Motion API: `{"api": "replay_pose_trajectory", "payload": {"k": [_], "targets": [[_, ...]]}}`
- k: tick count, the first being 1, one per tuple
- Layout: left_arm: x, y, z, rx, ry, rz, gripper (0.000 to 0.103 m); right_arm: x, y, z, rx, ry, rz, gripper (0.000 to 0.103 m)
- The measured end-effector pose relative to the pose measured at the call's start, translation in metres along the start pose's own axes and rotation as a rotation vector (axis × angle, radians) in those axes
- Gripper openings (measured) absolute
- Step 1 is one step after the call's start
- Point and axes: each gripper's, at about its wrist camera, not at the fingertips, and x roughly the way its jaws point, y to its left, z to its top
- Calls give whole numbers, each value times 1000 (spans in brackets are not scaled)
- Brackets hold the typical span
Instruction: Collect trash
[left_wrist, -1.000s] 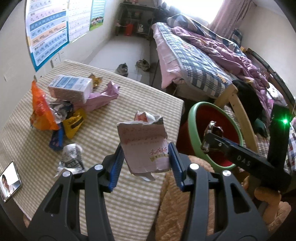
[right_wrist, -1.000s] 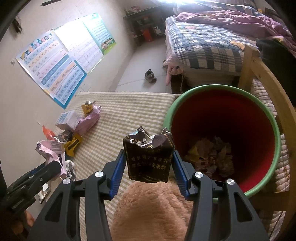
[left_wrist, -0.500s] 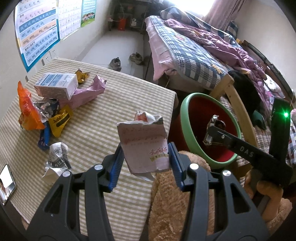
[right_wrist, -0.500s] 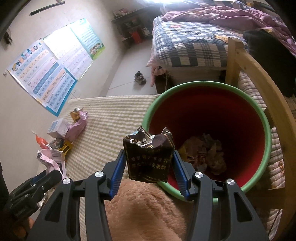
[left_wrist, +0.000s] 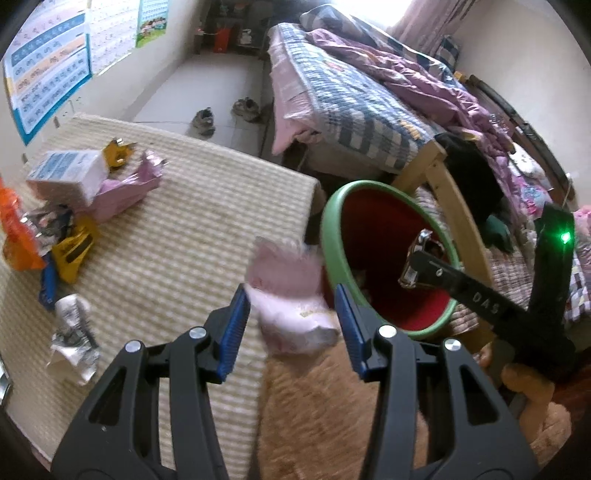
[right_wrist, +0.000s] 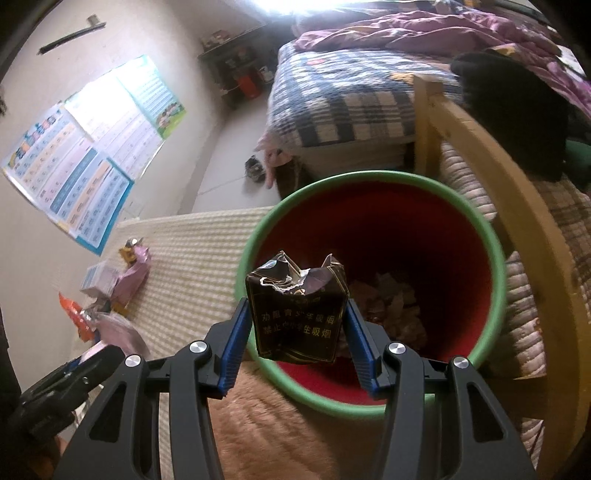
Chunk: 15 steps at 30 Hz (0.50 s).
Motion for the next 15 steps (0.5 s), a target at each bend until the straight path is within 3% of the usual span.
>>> {"api": "replay_pose_trajectory", "payload": {"k": [9, 12, 15], "targets": [[21, -27, 12, 33, 21, -81, 44, -14, -39, 5, 66, -33, -59, 49], [18, -13, 7, 18, 21, -51, 45, -14, -47, 2, 79, -28, -68, 49], [7, 9, -2, 10, 11, 11, 53, -10, -50, -2, 84, -9, -68, 50]]}}
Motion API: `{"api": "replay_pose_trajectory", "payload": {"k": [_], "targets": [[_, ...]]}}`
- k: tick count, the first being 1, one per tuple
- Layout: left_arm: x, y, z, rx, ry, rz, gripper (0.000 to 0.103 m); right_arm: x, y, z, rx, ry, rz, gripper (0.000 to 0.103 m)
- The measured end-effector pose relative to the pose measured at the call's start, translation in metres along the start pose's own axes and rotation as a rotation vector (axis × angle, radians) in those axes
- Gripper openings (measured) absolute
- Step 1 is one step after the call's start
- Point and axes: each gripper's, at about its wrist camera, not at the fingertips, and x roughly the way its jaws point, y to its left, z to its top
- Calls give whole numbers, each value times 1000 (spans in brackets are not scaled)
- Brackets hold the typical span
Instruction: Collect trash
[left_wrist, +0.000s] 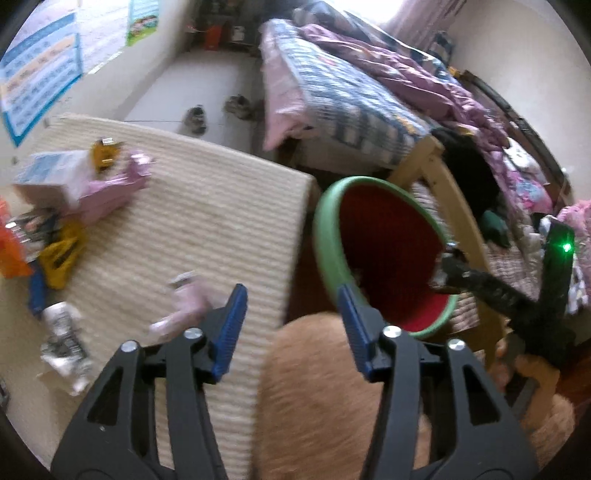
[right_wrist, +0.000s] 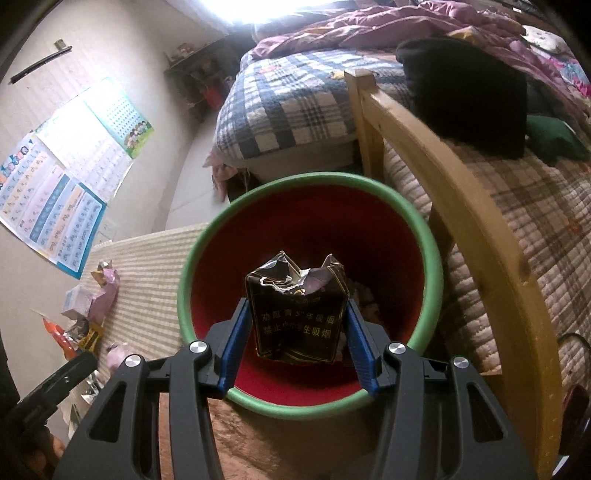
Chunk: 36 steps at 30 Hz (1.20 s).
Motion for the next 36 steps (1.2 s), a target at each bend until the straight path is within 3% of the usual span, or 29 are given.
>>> {"api": "replay_pose_trajectory", "payload": {"k": [3, 8, 16, 19, 25, 31, 36], "targets": [[-6, 24, -12, -27, 12, 53, 56, 7, 6, -4, -8, 19, 12, 50], [9, 51, -27, -116, 85, 67, 57, 12, 21, -8, -38, 36, 36, 49], [52, 39, -18, -24, 141, 80, 60, 11, 27, -11, -54, 44, 46, 50], [66, 43, -18, -43, 176, 87, 34, 11, 29, -11, -60, 43, 50, 50], [46, 39, -17, -35, 105, 97, 32, 10, 28, -10, -54, 41, 52, 50], [17, -1, 12, -1, 11, -37, 32, 2, 21, -3, -42, 12, 40, 50], [22, -51, 30, 55, 22, -160, 32, -10, 11, 5, -38, -28, 1, 50]]}}
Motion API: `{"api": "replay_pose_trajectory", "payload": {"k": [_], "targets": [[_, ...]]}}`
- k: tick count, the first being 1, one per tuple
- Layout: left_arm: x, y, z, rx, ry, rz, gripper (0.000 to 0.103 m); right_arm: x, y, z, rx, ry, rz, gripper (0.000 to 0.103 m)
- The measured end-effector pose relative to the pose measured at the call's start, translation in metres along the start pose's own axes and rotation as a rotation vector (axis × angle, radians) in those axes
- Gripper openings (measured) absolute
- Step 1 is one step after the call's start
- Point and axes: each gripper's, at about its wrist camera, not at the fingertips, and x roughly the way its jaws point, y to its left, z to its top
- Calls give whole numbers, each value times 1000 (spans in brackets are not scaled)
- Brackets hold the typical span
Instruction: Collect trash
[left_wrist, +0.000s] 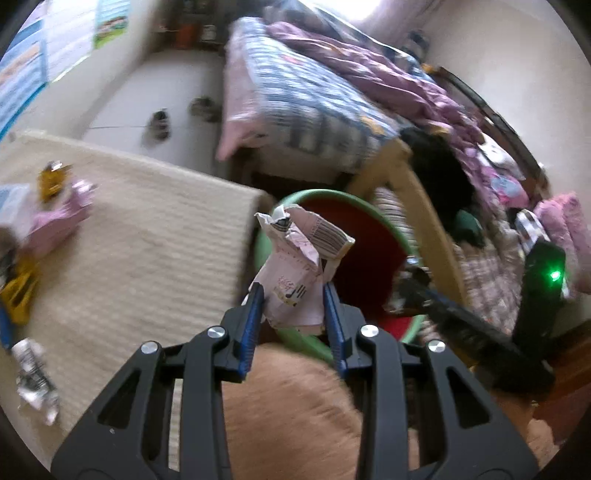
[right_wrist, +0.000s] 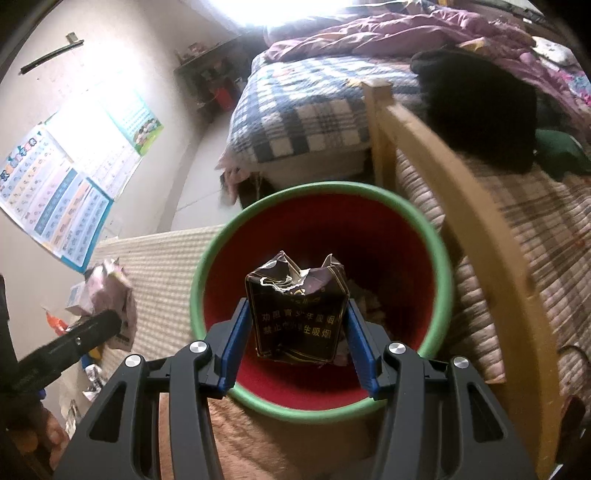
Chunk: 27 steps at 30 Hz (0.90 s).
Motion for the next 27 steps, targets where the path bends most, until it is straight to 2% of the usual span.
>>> {"api": "replay_pose_trajectory", "payload": {"k": [3, 5, 7, 9, 13, 17, 23, 27], "targets": [[9, -25, 6, 33, 17, -45, 36, -1, -6, 1, 2, -2, -21, 50], [10, -36, 6, 50, 5, -46, 72, 1, -10, 0, 3, 7, -34, 50], [3, -36, 2, 42, -30, -53, 74, 1, -14, 0, 16, 3, -50, 65], [1, -29, -2, 34, -25, -43, 74, -1, -17, 1, 24, -7, -57, 65], [-13, -2, -13, -3, -42, 24, 74, -4, -13, 1, 20, -16, -55, 65], [-42, 43, -34, -64, -73, 147, 74, -2, 6, -2, -23, -7, -34, 65], [-93, 136, -81, -211, -103, 402, 74, 9, 43, -13, -96, 34, 9, 65], [-107, 195, -103, -362, -77, 477, 74, 15, 70, -22, -150, 62, 34, 65]]}}
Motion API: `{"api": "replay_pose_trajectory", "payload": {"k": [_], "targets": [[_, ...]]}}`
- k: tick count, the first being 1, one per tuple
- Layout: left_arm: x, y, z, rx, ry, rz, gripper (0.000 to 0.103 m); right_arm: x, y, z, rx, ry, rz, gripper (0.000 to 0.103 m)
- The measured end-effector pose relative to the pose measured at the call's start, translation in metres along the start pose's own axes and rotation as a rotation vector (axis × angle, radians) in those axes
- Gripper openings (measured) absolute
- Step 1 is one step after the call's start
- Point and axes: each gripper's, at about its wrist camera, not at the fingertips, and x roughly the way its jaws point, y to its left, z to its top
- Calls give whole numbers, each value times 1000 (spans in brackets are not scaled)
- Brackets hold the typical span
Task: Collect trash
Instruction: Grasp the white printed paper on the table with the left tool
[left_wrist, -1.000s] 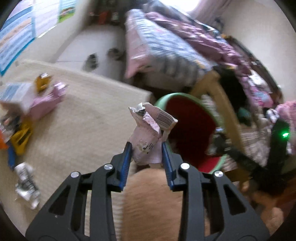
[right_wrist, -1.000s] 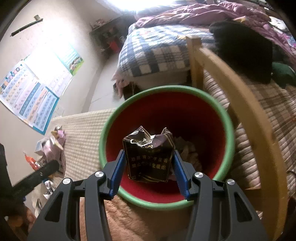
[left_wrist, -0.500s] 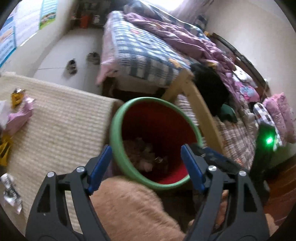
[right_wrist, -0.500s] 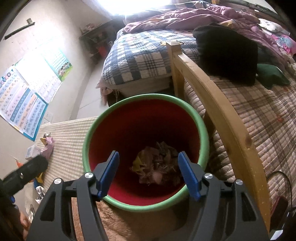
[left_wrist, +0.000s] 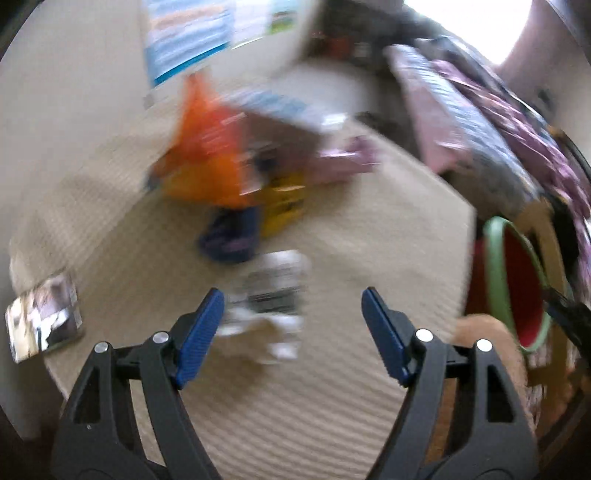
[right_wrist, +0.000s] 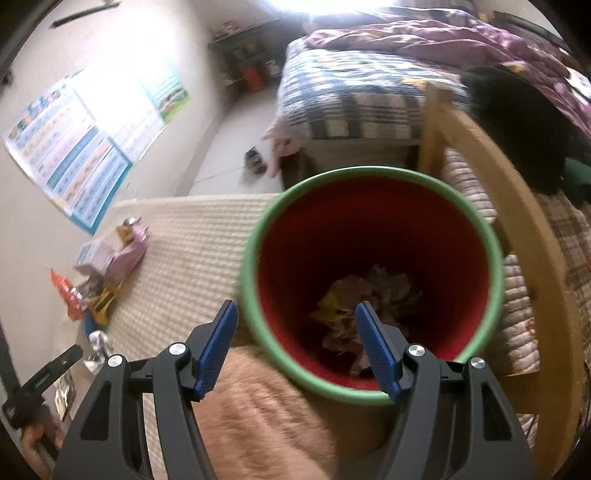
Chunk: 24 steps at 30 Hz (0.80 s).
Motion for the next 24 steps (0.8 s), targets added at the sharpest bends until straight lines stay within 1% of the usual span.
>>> {"api": "replay_pose_trajectory", "payload": {"k": [2, 4, 7, 9, 10, 11, 13, 14, 16, 19, 21, 24], "targets": [[13, 18, -2, -33, 47, 26, 74, 1, 12, -2, -24, 6, 9, 65], [23, 24, -4, -49, 78, 24, 74, 0, 21, -4, -46, 6, 13, 65], [34, 27, -6, -76, 112, -24, 74, -3, 32, -5, -68, 7, 15, 65], [38, 24, -6, -66, 119, -43, 74, -4, 34, -6, -75, 8, 13, 65], [39, 22, -6, -55, 123, -50, 72, -4, 37, -6, -81, 10, 11, 65], [40, 21, -7, -48, 128, -56, 68, -4, 38, -7, -85, 12, 10, 65], [42, 15, -10, -44, 137, -74, 63, -4, 41, -8, -95, 15, 8, 65], [42, 14, -12, -41, 132, -79, 56, -4, 44, -9, -102, 19, 7, 65], [41, 10, -13, -32, 136, -120, 44, -3, 51, -12, -115, 24, 9, 65], [34, 9, -18, -2, 124, -129, 44, 0, 64, -13, -146, 34, 19, 65], [27, 11, -21, -4, 117, -145, 44, 3, 76, -13, -169, 39, 33, 65], [14, 18, -26, -4, 96, -146, 44, 9, 97, -14, -206, 52, 63, 65]]}}
